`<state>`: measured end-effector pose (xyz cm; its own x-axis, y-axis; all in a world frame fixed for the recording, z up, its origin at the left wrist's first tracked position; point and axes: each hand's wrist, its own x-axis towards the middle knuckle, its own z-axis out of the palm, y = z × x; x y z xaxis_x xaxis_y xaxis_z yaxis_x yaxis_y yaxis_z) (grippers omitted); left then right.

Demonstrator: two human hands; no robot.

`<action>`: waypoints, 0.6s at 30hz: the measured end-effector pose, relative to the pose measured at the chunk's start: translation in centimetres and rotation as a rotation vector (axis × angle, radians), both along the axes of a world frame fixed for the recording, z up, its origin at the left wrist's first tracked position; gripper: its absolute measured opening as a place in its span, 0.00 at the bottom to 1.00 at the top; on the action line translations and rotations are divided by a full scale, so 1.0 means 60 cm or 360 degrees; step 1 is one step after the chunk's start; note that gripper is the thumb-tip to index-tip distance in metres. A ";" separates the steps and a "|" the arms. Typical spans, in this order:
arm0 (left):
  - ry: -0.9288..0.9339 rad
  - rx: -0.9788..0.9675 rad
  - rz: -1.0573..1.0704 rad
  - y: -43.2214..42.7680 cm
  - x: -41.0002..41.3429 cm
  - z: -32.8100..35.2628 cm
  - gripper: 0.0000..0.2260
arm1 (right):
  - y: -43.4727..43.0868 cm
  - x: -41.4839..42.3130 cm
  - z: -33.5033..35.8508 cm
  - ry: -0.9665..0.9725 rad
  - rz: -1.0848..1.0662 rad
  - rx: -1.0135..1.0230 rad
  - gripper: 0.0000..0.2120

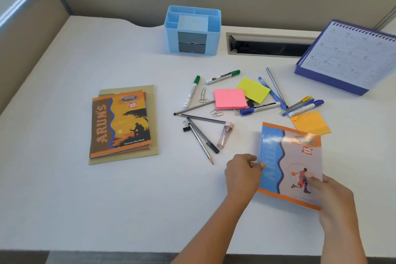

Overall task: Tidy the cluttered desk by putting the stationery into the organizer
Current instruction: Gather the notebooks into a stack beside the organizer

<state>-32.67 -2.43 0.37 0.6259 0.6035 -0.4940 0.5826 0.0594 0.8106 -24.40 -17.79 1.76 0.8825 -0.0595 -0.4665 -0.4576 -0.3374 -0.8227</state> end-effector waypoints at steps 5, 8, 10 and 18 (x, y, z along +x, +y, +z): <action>-0.0138 0.0021 0.0071 0.047 -0.023 0.019 0.08 | 0.047 -0.031 0.041 -0.0001 0.0077 0.0238 0.04; -0.0211 -0.0112 0.0227 0.096 -0.049 0.023 0.09 | 0.095 -0.046 0.055 -0.0081 0.0199 0.0332 0.08; -0.0275 -0.0208 0.0370 0.135 -0.072 0.023 0.09 | 0.137 -0.057 0.060 -0.0136 0.0317 0.0373 0.09; -0.0255 0.0034 0.0748 0.284 -0.194 0.022 0.09 | 0.325 -0.091 0.020 -0.0161 0.0665 0.0406 0.17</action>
<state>-44.34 14.60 1.66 0.3509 0.8476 -0.3982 0.3650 0.2678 0.8917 -29.86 1.71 2.96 0.8482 0.4135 -0.3310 -0.2401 -0.2570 -0.9361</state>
